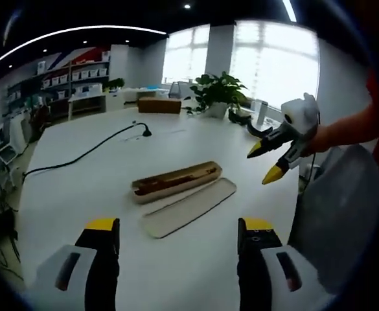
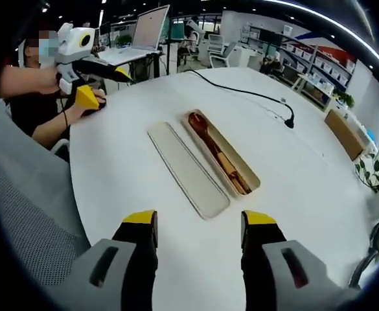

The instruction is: Arrange the utensils inside the cutlery case until each visible utensil rests in its matching compartment.

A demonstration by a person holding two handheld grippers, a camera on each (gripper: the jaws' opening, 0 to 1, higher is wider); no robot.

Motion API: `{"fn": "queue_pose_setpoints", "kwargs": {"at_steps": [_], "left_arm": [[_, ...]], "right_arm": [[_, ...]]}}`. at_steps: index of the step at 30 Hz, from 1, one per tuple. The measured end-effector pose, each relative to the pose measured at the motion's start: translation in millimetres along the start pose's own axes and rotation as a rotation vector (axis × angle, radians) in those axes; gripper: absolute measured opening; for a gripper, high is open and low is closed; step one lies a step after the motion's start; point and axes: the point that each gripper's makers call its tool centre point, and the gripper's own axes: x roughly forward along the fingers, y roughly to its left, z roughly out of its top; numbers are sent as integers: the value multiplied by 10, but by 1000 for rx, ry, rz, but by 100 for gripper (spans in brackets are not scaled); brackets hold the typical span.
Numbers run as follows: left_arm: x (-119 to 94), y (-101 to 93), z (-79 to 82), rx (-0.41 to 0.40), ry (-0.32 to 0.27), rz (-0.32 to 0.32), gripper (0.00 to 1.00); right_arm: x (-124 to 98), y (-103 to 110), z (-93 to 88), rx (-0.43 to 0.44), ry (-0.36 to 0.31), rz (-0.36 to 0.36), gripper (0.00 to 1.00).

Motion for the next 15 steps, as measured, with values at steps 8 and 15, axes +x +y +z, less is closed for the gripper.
{"fn": "queue_pose_setpoints", "kwargs": {"at_steps": [8, 15], "left_arm": [[241, 41, -143, -24, 5, -1, 71], [513, 59, -359, -31, 60, 2, 67]], "right_arm": [[140, -113, -70, 53, 7, 0, 51], [351, -145, -121, 105, 21, 16, 52]]}}
